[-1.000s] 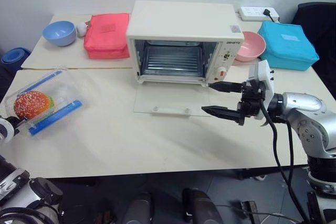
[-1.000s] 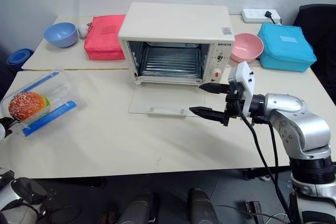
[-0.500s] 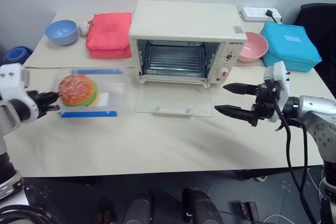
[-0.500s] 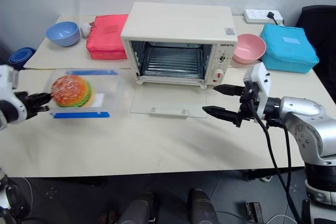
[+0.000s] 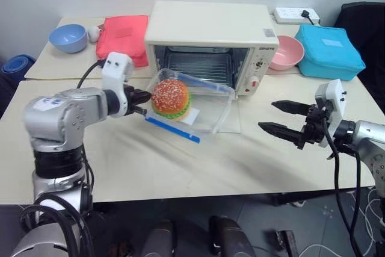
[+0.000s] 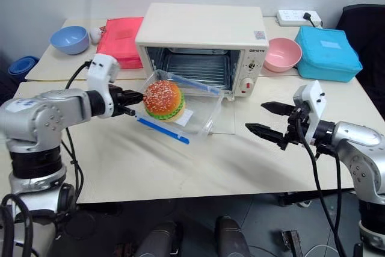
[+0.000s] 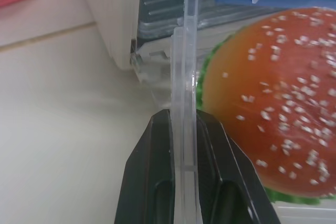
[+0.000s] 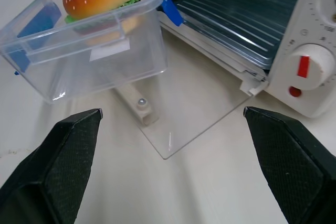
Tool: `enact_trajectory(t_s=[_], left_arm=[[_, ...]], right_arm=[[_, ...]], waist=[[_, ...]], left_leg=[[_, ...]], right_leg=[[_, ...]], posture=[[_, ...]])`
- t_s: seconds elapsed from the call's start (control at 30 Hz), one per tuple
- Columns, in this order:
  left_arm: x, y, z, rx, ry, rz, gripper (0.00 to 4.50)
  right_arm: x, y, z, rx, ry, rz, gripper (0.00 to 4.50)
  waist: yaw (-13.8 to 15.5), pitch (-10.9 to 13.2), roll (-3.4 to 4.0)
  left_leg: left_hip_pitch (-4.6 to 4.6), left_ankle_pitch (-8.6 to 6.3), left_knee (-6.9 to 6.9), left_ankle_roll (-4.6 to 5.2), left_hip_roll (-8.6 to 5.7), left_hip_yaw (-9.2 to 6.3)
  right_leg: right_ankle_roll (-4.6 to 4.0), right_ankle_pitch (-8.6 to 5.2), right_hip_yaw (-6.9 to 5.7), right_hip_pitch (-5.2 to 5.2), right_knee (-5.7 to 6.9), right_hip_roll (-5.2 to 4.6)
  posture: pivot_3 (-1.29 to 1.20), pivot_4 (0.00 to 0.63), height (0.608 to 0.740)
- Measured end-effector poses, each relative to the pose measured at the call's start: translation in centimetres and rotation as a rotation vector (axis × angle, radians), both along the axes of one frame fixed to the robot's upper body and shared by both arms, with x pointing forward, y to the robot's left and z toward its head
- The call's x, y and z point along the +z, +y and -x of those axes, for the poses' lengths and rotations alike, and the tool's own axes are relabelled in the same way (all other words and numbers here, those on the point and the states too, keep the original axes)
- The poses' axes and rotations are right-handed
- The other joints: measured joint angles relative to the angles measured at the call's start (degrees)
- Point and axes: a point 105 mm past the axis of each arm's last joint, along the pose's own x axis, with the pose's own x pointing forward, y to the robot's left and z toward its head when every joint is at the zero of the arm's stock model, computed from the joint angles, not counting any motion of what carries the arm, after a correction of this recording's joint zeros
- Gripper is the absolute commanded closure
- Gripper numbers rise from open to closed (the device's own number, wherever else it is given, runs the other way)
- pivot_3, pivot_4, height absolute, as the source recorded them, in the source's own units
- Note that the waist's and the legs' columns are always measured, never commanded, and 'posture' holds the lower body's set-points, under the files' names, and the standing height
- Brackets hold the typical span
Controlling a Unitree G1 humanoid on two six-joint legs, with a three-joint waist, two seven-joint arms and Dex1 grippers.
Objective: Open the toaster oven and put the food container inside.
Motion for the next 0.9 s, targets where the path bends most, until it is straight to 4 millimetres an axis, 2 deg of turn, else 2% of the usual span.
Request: enact_trajectory(t_s=[0.17, 0.23, 0.4, 0.53, 0.63, 0.77, 0.83, 0.9], left_arm=[[-0.2, -1.0, -1.1, 0.064, -0.007, 0.010, 4.29], [-0.6, -1.4, -1.4, 0.078, 0.000, 0.029, 3.56], [-0.6, -2.0, -1.3, 0.071, 0.013, 0.102, 2.11], [0.3, -1.1, -1.2, 0.067, -0.014, 0.169, 2.11], [2.0, 0.0, -0.8, 0.039, -0.084, 0.222, 2.11], [3.9, 1.2, 1.6, -0.116, -0.204, 0.298, 2.11], [4.1, 1.7, 3.2, -0.216, -0.223, 0.334, 2.52], [4.2, 2.0, 4.9, -0.333, -0.229, 0.367, 2.99]], right_arm=[[0.0, -0.4, 0.5, -0.037, -0.011, 0.001, 0.00], [-0.2, -0.4, 0.6, -0.043, -0.008, -0.001, 0.00], [0.1, -0.8, 0.5, -0.072, -0.022, -0.009, 0.00], [0.1, -0.8, 0.5, -0.074, -0.021, -0.013, 0.00], [0.1, -0.8, 0.5, -0.076, -0.017, -0.014, 0.00], [0.4, 0.0, 1.1, -0.040, -0.029, -0.012, 0.00], [0.6, 0.6, 1.5, -0.014, -0.025, -0.017, 0.00], [0.8, 1.4, 1.9, 0.027, -0.019, -0.029, 0.37]], waist=[[0.07, 0.00, -0.01], [0.17, 0.01, -0.01], [0.30, 0.01, -0.01], [0.25, 0.01, -0.01], [0.27, 0.01, -0.01], [-0.12, 0.01, -0.01], [-0.18, 0.01, -0.01], [-0.12, 0.01, -0.01]], left_leg=[[-0.03, 0.00, 0.01, 0.00, 0.00, 0.01], [-0.04, 0.01, 0.02, 0.01, 0.00, 0.01], [-0.02, 0.02, 0.10, 0.00, -0.02, 0.01], [0.01, 0.04, 0.10, -0.04, -0.01, 0.01], [0.00, 0.04, 0.10, -0.05, -0.01, 0.01], [0.01, 0.04, 0.02, -0.08, 0.03, 0.03], [0.02, 0.04, 0.03, -0.10, 0.05, 0.03], [0.04, 0.04, 0.07, -0.09, 0.04, 0.02]], right_leg=[[0.03, 0.02, 0.00, -0.01, 0.16, 0.01], [0.03, 0.02, -0.01, 0.00, 0.15, 0.01], [0.04, 0.02, 0.00, 0.00, 0.11, 0.02], [0.04, 0.02, -0.01, 0.00, 0.12, 0.03], [0.04, 0.02, -0.01, 0.00, 0.13, 0.03], [0.04, 0.02, 0.01, 0.00, 0.17, 0.04], [0.03, 0.01, 0.00, 0.00, 0.13, 0.04], [0.00, 0.00, 0.00, 0.03, 0.04, 0.02]], posture=[[0.00, 0.150, 0.740], [0.00, 0.150, 0.740], [0.00, 0.150, 0.740], [0.00, 0.150, 0.740], [0.00, 0.150, 0.740], [0.00, 0.150, 0.740], [0.00, 0.150, 0.740], [0.00, 0.150, 0.740]])
